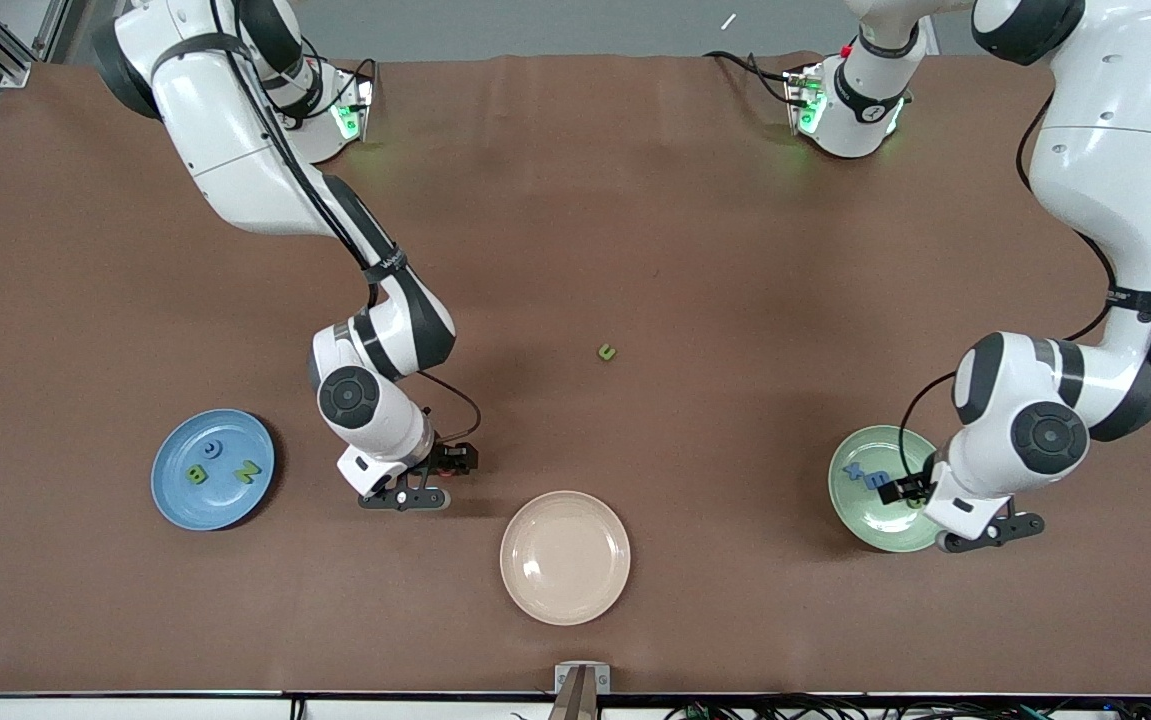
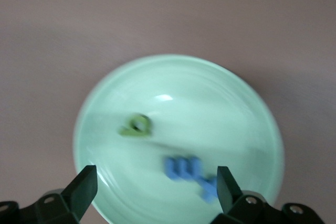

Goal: Sort uppercase to blue plate, lowercase to green plate
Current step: 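Grasp the pink Q with the right gripper while the left gripper reaches green n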

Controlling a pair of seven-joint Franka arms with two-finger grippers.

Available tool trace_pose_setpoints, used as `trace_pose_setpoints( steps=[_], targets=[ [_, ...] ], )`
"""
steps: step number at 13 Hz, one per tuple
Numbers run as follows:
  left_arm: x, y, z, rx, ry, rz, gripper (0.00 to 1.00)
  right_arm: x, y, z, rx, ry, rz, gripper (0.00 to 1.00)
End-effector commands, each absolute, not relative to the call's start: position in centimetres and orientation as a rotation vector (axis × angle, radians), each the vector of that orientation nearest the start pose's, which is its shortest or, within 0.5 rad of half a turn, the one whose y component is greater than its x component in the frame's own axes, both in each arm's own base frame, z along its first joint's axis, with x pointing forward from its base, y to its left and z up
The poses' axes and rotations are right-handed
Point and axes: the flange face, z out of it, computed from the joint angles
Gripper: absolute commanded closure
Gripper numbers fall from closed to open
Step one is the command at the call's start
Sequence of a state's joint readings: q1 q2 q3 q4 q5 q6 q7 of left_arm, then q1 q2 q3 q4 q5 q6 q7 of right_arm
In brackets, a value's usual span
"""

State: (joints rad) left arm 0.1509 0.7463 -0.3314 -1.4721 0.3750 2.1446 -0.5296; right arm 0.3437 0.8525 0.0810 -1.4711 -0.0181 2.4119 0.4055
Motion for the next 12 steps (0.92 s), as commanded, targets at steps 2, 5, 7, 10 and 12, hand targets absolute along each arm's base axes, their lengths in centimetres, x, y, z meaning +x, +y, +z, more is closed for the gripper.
trace_pose_setpoints(
  steps=[2,5,7,10,12],
  targets=[
    [67.9,-17.8,27.0,-3.053,-0.441,0.053,0.0,66.4,28.8,17.6,-3.079,-0.002,-0.118,0.39],
    [65.5,-24.8,27.5,-3.064,-0.524,0.062,0.0,66.3,28.9,17.7,-3.08,-0.008,-0.119,0.75],
    [63.5,-29.6,27.3,-3.023,-0.733,0.072,0.0,66.4,28.8,17.7,-3.082,-0.004,-0.114,0.92],
    [60.2,-35.9,26.1,-2.969,-0.926,0.086,0.0,68.2,25.9,20.1,-3.078,0.043,-0.144,0.97],
    [57.6,-38.8,25.0,-2.936,-0.971,0.105,0.0,69.8,22.8,21.5,-3.098,0.011,-0.133,0.97]
  ],
)
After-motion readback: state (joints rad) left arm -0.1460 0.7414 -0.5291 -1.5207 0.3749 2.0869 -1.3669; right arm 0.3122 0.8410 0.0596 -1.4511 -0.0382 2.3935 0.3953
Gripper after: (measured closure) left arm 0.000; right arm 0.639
